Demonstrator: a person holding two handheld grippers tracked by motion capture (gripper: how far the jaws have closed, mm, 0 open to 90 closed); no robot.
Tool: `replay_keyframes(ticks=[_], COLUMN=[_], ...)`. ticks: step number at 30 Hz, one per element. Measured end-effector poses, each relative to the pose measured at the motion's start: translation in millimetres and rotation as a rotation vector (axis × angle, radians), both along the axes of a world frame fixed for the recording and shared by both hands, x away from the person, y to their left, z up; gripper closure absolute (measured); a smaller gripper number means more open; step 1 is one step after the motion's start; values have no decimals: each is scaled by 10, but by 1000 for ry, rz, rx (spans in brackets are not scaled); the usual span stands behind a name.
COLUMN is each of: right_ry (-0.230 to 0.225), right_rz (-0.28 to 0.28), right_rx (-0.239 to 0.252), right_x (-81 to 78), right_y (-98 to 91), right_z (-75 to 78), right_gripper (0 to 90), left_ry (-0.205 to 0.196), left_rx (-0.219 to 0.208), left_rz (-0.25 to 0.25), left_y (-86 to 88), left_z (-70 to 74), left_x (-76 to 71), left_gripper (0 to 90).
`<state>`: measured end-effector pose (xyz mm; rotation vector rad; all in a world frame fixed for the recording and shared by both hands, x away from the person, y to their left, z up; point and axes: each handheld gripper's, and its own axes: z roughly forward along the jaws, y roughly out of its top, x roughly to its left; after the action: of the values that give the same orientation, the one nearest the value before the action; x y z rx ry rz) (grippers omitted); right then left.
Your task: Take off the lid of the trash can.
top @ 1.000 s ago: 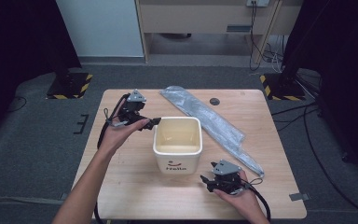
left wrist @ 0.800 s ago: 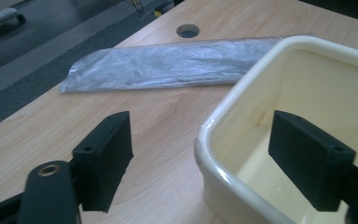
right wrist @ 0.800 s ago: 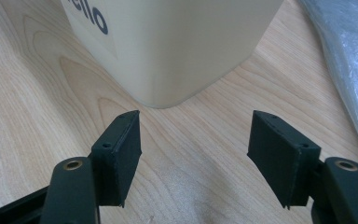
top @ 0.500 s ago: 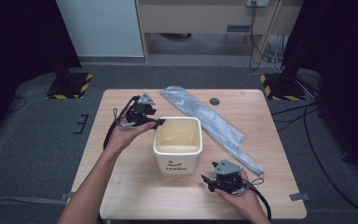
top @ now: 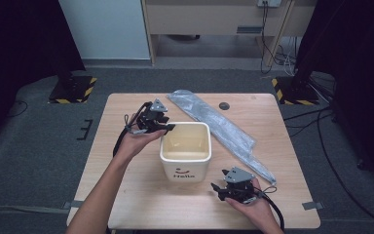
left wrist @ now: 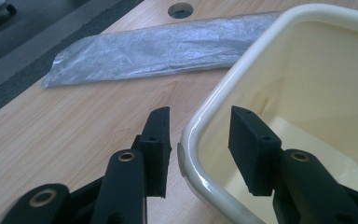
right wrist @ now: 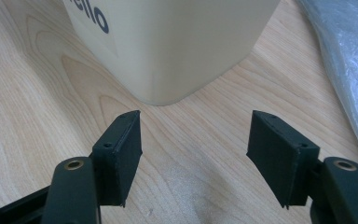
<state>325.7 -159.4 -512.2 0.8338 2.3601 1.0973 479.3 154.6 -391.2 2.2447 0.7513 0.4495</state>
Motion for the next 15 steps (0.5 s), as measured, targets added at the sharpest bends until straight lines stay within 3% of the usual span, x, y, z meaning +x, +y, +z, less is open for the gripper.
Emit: replay_keyframes(ticks=[9,15], right_ry=[1,0], right_rz=[2,-3], right_rx=[1,2], right_x=[-4,4], right_y=[-4,-20], right_z=[4,5], right_gripper=[346,345], left_ry=[15,39], left_rx=[-14,-10], left_rz=[45,38], left_y=[17,24], left_z=[-70,-95], left_x=[18,26], left_gripper=[450,457])
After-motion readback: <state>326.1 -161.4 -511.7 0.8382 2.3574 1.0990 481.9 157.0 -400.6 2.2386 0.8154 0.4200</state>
